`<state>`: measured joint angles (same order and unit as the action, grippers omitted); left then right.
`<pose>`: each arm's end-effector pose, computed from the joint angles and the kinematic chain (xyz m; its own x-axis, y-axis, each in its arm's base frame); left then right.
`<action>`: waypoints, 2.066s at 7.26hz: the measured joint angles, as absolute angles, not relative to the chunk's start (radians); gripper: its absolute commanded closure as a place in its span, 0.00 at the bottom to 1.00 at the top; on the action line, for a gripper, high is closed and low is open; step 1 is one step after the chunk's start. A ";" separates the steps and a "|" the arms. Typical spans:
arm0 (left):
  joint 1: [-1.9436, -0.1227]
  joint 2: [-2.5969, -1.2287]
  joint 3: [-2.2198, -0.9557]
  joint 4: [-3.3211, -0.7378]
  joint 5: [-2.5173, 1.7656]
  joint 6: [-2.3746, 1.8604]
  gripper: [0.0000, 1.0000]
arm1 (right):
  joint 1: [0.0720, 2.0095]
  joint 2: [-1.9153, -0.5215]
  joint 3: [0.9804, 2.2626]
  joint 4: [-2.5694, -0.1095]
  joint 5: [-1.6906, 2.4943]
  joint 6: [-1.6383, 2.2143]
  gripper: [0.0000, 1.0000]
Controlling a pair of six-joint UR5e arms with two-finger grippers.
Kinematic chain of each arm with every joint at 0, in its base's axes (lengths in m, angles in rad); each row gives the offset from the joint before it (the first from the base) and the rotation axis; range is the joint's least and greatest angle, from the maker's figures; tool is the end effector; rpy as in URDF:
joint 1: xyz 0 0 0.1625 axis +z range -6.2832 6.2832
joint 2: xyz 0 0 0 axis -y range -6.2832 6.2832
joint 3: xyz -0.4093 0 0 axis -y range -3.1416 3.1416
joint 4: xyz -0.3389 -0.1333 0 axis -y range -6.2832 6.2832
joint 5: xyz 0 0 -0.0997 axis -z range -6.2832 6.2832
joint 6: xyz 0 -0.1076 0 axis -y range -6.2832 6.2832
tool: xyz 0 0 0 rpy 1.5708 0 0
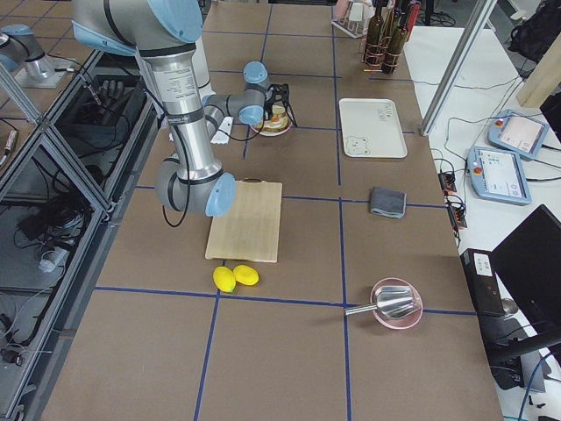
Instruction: Make sandwich and place on tray
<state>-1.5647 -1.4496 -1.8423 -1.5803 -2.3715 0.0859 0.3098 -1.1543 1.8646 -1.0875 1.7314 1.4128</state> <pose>-0.0536 -0.3963 0.5761 0.6924 0.2027 -0.6924 -0.0657 0.9734 0.2193 -0.4960 -0.2807 0.2623 0.3715 -0.0442 0.9274 -0.1022 0.9909 0.0881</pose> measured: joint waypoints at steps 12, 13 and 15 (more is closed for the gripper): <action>-1.559 -1.551 -1.821 -1.643 -2.374 0.087 0.00 | 0.770 -1.294 1.872 -1.369 2.046 0.761 0.00; -1.558 -1.566 -1.823 -1.662 -2.380 0.091 0.00 | 0.875 -1.356 1.869 -1.380 2.114 0.589 0.00; -1.528 -1.571 -1.833 -1.772 -2.437 0.088 0.00 | 1.096 -1.516 1.869 -1.401 2.225 0.242 0.00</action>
